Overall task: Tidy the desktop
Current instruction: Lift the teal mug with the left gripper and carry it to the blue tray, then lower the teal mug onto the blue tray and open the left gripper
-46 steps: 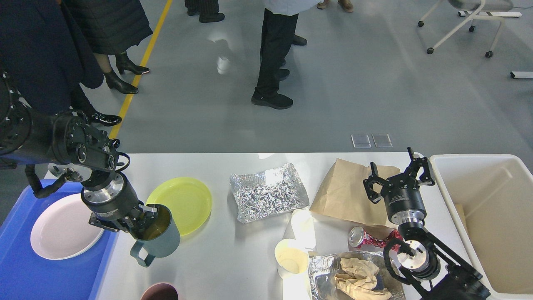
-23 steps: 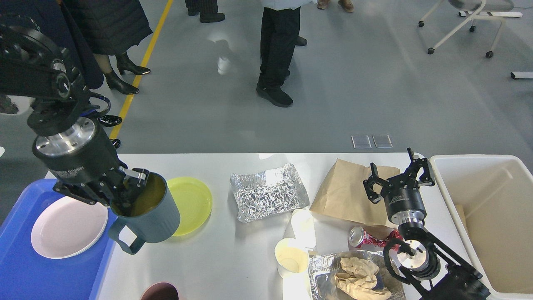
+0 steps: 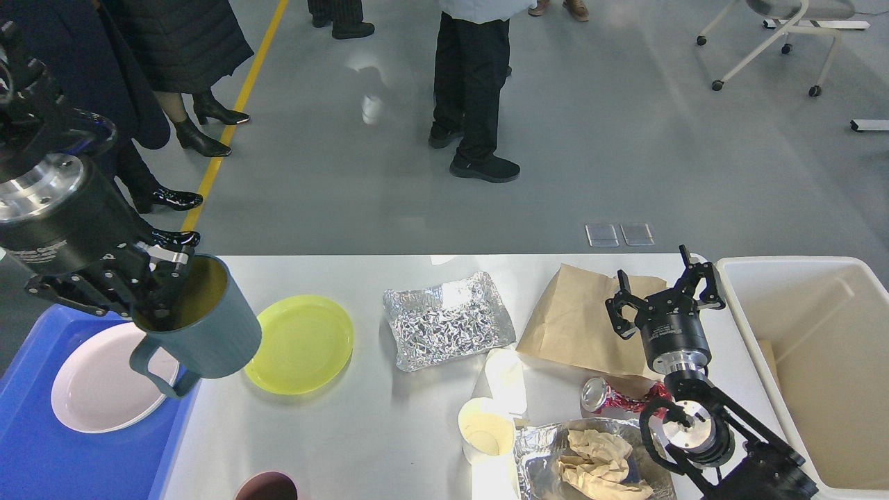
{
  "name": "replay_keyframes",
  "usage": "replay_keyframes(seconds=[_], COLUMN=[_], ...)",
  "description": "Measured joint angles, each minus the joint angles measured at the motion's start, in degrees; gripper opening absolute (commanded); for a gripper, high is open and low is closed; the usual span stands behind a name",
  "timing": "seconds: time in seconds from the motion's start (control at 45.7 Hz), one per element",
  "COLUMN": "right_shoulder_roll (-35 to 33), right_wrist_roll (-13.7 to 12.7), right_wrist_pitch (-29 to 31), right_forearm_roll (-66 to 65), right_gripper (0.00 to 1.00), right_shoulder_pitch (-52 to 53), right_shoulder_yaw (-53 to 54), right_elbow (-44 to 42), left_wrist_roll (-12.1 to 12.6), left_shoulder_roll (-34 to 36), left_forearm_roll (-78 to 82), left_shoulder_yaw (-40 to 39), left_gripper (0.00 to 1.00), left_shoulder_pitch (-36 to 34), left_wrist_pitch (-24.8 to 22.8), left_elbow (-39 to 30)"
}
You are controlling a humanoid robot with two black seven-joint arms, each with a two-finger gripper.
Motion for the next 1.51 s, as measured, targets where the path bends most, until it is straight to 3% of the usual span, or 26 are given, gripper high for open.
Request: replay_keyframes(seconds=[0.284,0.568,0.743,0.94,1.29,1.509], right_shoulder_roll=[0.0,0.0,0.0,0.0,0.0,0.0], right_wrist_roll=[0.0,0.0,0.0,0.0,0.0,0.0], right_wrist_pitch=[0.0,0.0,0.0,0.0,0.0,0.0], right_forearm_roll=[0.0,0.0,0.0,0.0,0.0,0.0], right_gripper=[1.0,1.0,1.0,1.0,1.0,1.0], right_shoulder_pitch=[0.0,0.0,0.0,0.0,0.0,0.0], right_shoulder_yaw=[0.0,0.0,-0.01,-0.01,-0.01,-0.01], right_elbow=[0.03,0.09,0.03,0.01,0.0,0.0], left_wrist_roll=[-0.89,-0.98,-1.52,-6.12,-10.35,-11.51], left_shoulder_roll=[15.73,32.15,36.58,35.8,35.16,34.66], left_forearm_roll=[12.63,24.87,27.47,27.74,29.94,29.9], left_shoulder_yaw=[-0.56,-14.21,-26.43,-37.49,-40.12,-40.25], left_gripper=[0.01,0.02,0.03,0.03,0.04,0.04], left_shoulder_pitch=[18.47,41.34,56.51,73.04,82.15,85.08], left_wrist_pitch=[1.21,2.87,9.09,11.03,11.22,11.79], left_elbow=[13.31,30.74,37.4,46.97,52.22,56.52])
